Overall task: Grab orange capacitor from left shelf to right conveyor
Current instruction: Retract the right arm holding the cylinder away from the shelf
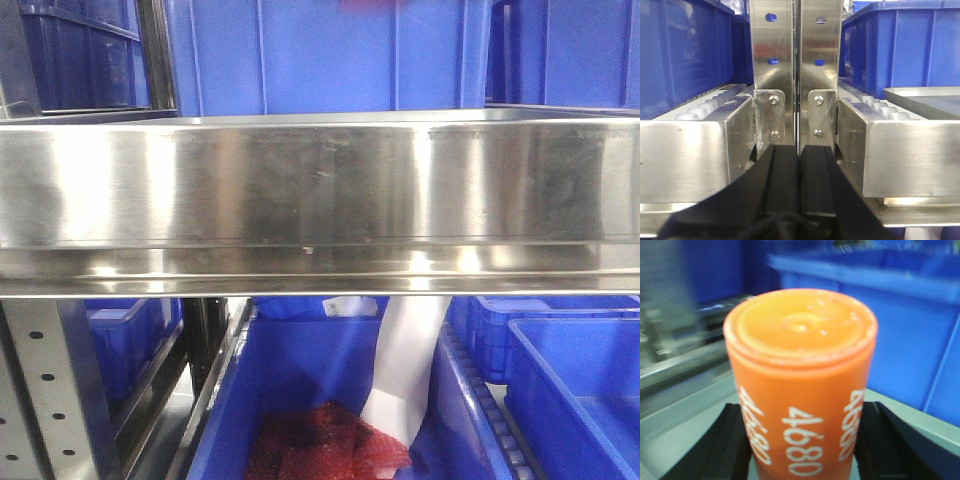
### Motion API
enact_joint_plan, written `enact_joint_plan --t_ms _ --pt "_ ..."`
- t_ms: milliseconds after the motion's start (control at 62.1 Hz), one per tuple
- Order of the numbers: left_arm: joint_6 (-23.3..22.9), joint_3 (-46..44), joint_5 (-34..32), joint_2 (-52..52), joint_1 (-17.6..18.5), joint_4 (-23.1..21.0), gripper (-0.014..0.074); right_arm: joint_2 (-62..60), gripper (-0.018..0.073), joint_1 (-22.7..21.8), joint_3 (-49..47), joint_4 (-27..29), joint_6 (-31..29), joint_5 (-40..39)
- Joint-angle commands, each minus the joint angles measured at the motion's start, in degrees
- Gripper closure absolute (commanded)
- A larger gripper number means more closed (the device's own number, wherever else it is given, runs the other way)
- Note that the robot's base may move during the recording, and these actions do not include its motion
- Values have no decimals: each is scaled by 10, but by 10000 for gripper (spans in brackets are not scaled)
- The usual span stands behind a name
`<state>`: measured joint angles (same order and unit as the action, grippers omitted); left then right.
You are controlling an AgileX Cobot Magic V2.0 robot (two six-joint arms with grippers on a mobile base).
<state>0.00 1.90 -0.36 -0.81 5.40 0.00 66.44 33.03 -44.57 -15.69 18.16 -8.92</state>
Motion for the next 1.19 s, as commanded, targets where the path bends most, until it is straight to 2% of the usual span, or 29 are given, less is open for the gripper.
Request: enact_joint_plan --t_ms 0,274,532,741,1176 --pt "0 -4 -48 6 1 -3 701 -86 501 5 19 -9 -1 -11" --pt "0 -4 -48 6 1 -3 701 -334 501 5 147 -6 -1 76" --pt "0 -4 -48 6 1 -3 701 -497 501 5 182 -6 -1 209" --pt "0 -4 -48 6 1 -3 701 -550 501 5 190 -6 -1 220" --pt "0 -4 -48 6 1 -3 701 -551 501 5 190 -6 -1 218"
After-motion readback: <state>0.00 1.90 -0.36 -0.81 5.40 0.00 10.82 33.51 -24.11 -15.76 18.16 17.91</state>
